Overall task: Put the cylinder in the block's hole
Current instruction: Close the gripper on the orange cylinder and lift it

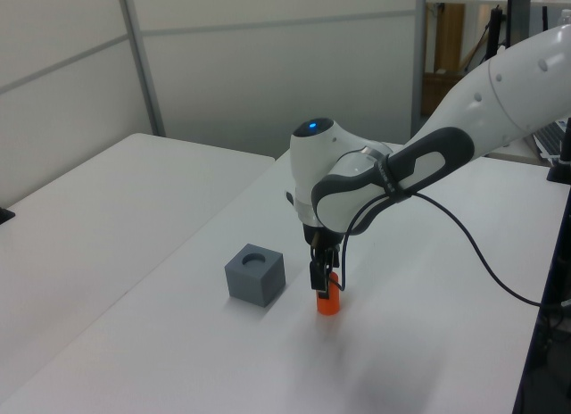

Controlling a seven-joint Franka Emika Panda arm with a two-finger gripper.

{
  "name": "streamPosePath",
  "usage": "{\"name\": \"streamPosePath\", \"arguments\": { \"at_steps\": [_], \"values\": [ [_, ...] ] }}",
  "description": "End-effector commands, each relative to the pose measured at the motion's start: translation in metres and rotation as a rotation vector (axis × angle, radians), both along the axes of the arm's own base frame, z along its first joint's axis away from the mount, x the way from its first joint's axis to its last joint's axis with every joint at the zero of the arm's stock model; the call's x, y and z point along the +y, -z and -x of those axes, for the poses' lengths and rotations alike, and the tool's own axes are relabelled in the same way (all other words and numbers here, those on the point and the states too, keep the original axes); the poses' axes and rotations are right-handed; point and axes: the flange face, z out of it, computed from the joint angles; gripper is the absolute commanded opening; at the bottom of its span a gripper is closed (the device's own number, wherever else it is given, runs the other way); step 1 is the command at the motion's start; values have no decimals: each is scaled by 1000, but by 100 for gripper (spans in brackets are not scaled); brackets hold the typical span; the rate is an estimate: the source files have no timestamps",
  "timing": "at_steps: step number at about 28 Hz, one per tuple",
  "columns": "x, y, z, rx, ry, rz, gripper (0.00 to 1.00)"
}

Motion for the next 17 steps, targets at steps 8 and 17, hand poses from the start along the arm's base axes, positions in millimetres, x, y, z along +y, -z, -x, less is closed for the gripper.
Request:
{"name": "streamPosePath", "arguments": {
  "at_steps": [8,17],
  "values": [
    [13,-5,-2,-12,-49,17,1],
    [7,-54,-26,-75,1,-12,0]
  ]
}}
